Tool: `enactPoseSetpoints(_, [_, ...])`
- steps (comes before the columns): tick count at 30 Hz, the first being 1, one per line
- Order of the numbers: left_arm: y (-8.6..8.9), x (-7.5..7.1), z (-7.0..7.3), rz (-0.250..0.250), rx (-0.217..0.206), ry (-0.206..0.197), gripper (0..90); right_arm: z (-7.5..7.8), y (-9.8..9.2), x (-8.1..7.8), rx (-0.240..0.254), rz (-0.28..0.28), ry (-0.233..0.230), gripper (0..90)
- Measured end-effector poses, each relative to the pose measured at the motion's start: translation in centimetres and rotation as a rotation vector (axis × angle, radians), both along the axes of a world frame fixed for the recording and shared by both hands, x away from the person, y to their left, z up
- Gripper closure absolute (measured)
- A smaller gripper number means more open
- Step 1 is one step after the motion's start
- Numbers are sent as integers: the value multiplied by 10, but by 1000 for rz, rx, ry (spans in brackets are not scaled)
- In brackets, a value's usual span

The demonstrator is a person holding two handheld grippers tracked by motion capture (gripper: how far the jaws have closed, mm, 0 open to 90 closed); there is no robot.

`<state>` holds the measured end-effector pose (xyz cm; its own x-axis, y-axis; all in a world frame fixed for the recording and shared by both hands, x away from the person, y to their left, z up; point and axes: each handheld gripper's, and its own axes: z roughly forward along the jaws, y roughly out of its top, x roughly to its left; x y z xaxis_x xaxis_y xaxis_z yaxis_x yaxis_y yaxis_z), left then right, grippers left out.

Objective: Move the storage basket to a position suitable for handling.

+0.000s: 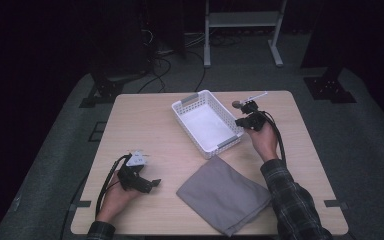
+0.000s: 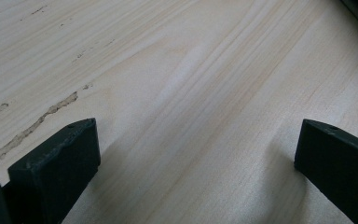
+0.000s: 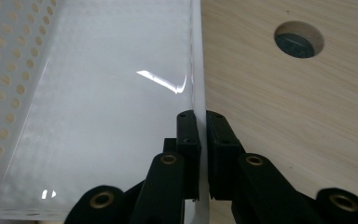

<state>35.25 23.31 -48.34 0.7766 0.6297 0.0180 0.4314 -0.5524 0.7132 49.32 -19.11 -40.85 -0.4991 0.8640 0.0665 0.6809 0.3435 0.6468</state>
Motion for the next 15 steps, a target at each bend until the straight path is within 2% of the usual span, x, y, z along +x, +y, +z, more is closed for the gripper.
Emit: enactPoseSetpoints(15, [0, 0, 0, 1, -1, 0, 0, 1, -52, -3, -22, -96, 4, 843])
